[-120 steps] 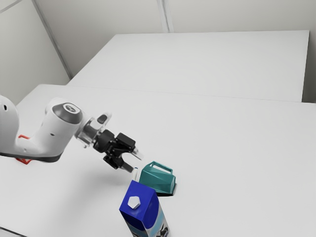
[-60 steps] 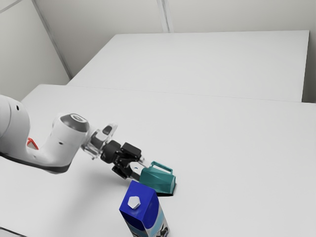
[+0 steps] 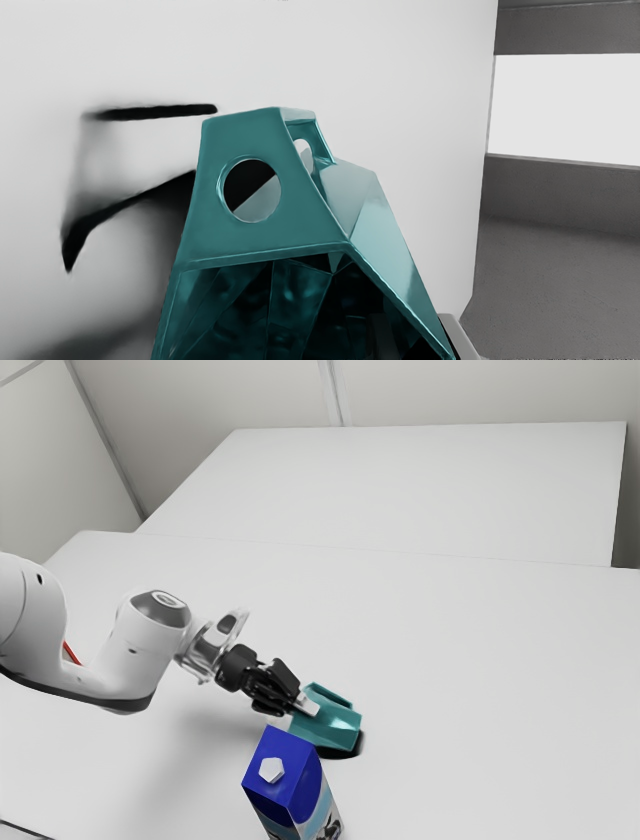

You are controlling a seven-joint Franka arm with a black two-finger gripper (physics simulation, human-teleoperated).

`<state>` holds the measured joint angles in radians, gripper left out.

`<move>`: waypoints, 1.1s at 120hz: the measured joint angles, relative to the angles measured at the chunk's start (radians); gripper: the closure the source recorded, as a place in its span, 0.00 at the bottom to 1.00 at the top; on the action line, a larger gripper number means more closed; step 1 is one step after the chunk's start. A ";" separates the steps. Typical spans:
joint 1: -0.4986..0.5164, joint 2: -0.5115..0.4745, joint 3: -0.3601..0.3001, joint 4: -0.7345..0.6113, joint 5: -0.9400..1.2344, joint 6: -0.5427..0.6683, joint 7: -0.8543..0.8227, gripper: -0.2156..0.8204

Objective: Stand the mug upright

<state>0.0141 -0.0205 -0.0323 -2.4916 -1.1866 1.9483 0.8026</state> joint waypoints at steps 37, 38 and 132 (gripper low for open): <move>0.025 -0.050 0.000 0.003 -0.002 -0.005 0.018 0.95; 0.025 -0.054 0.000 0.003 -0.002 -0.006 0.018 0.95; 0.009 -0.071 0.000 0.474 0.969 -0.011 -0.190 0.97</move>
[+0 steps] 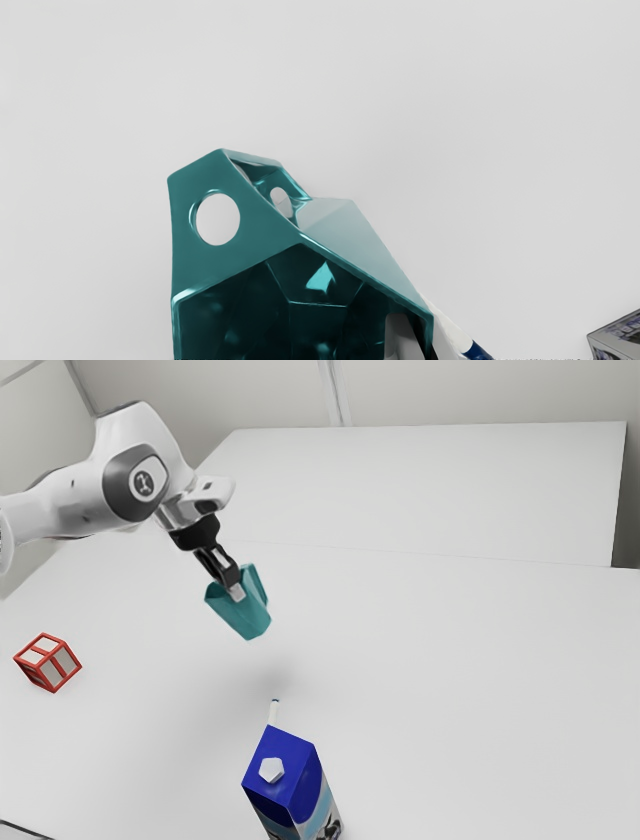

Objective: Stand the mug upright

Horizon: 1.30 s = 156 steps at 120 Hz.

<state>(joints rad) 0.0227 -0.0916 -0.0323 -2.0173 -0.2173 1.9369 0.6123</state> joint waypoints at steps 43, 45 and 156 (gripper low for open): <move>-0.014 0.178 -0.023 0.067 0.182 0.067 -0.113 0.97; -0.012 0.185 -0.023 0.067 0.186 0.072 -0.117 0.97; -0.007 0.185 -0.023 0.053 0.192 0.125 -0.222 0.32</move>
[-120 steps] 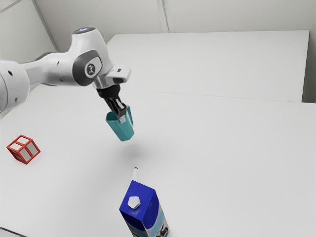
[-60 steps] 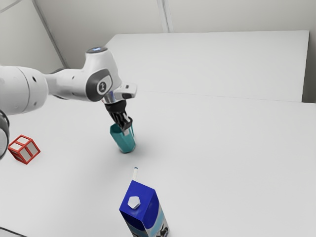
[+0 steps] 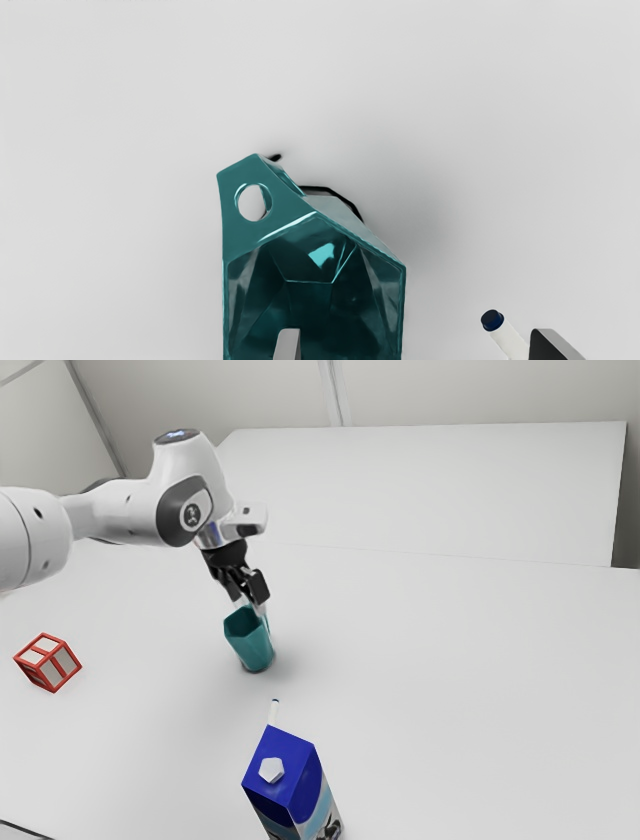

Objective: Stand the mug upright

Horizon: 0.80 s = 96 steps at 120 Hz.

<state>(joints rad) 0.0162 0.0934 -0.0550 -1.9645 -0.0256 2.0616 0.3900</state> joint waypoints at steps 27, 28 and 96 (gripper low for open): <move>0.003 -0.043 0.008 0.158 -0.009 -0.139 -0.024 0.25; 0.003 -0.043 0.008 0.165 -0.008 -0.145 -0.025 0.25; -0.004 -0.078 0.020 0.289 0.006 -0.367 -0.074 0.21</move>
<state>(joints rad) 0.0122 0.0158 -0.0349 -1.6755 -0.0194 1.6949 0.3155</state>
